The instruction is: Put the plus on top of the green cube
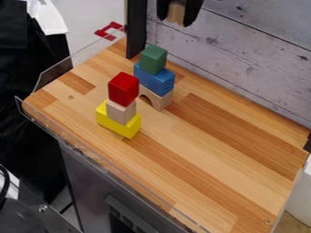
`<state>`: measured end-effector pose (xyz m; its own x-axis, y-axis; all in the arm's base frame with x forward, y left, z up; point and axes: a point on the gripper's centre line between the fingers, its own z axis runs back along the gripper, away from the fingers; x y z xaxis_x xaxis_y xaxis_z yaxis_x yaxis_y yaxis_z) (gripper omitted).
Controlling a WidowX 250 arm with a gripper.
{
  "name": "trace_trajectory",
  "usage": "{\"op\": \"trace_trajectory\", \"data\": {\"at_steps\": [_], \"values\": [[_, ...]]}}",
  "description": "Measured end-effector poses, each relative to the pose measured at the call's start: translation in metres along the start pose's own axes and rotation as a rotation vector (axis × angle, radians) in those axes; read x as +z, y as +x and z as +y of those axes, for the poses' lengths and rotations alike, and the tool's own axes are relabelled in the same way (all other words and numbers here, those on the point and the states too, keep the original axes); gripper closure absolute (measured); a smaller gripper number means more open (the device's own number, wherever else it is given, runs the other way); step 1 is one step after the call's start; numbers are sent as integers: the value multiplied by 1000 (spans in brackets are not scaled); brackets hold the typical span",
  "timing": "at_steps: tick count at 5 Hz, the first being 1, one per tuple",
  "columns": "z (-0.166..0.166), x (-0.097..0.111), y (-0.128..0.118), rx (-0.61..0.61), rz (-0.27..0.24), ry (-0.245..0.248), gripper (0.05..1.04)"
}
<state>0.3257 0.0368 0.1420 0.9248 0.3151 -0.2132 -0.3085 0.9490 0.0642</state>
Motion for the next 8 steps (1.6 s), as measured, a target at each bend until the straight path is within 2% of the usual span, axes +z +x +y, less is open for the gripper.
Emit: {"op": "trace_trajectory", "data": {"at_steps": [2,5,6,8], "values": [[20,-23,-5,24,66,10,621],[33,-36,-5,30,91,-23,621],[28,-47,-3,-13,132,-49,621],[26,-45,-1,-25,124,-48,621]]}}
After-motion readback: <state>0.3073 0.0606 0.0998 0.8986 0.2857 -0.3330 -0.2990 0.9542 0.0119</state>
